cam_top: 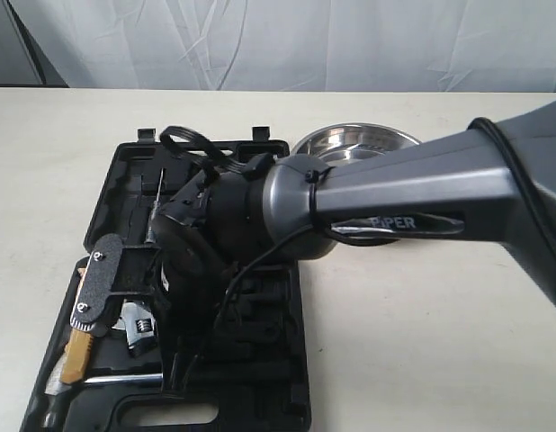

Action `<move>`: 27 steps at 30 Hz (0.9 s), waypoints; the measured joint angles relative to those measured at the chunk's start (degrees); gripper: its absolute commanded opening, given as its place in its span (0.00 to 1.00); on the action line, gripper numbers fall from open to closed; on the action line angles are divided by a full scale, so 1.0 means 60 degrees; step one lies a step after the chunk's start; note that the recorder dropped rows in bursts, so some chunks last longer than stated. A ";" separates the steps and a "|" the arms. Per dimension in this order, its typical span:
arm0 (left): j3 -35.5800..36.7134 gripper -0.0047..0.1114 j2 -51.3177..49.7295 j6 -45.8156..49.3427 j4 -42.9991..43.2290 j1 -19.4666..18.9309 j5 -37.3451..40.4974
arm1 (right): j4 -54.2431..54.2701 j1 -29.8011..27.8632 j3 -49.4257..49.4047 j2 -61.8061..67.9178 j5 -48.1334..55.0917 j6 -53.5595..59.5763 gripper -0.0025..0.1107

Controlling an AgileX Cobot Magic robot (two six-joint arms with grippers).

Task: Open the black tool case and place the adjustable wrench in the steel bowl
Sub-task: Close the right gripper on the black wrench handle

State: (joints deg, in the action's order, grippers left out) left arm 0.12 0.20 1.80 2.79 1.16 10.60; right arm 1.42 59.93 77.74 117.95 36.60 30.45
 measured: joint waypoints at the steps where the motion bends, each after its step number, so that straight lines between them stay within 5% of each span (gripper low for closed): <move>1: 0.0000 0.04 0.0000 0.0000 0.0000 0.0000 0.0000 | 0.0000 0.0000 0.0000 -0.0037 0.0000 0.0000 0.01; 27: 0.0000 0.04 0.0000 0.0000 0.0000 0.0000 0.0000 | -0.0159 -0.0053 0.0003 -0.1119 -0.0520 -0.0319 0.01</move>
State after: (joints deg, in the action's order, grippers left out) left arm 0.12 0.20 1.80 2.79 1.16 10.60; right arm 0.47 59.61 77.75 111.23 33.49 28.54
